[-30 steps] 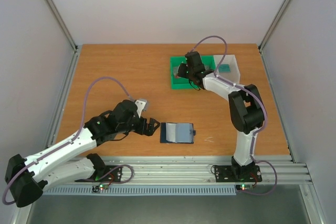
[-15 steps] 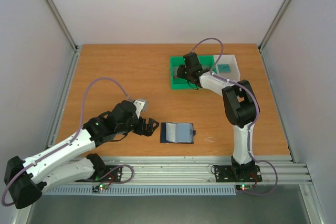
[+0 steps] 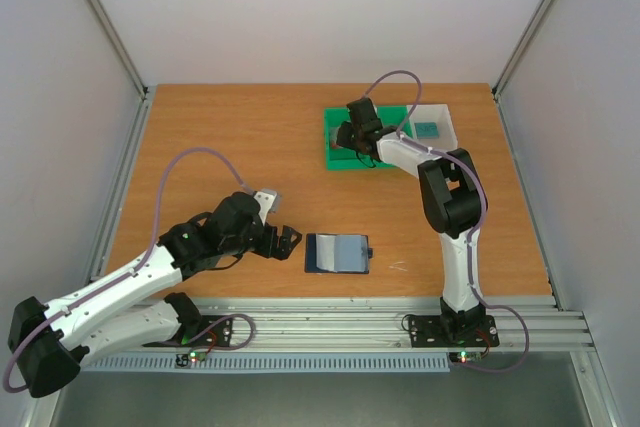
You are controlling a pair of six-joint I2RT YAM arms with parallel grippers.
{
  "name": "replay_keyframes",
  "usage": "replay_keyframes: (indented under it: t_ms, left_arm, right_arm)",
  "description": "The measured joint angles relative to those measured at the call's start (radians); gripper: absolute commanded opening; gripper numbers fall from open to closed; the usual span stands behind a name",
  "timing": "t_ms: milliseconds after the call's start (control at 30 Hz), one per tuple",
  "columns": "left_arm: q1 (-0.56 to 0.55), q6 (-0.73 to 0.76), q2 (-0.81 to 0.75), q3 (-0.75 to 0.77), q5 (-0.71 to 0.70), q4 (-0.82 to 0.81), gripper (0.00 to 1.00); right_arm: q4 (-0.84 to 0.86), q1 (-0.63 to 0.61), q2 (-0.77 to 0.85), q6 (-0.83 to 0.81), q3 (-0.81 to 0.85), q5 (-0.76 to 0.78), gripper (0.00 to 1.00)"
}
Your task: Take the credit cards out of the card holder
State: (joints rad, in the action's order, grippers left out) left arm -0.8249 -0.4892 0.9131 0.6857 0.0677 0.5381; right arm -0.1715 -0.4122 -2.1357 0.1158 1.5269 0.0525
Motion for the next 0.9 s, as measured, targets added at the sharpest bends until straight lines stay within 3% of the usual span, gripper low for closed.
replay_keyframes:
  t_ms: [733,900]
  left_arm:
    - [0.0,-0.046,0.052,0.0,-0.04,0.01,0.99]
    - [0.0,-0.061,0.056,0.011,-0.078,0.04,0.99]
  right_arm:
    - [-0.262,0.026,0.026,-0.003,0.122,-0.01,0.46]
    - [-0.286,0.026,0.148,-0.008,0.051,-0.058,0.66]
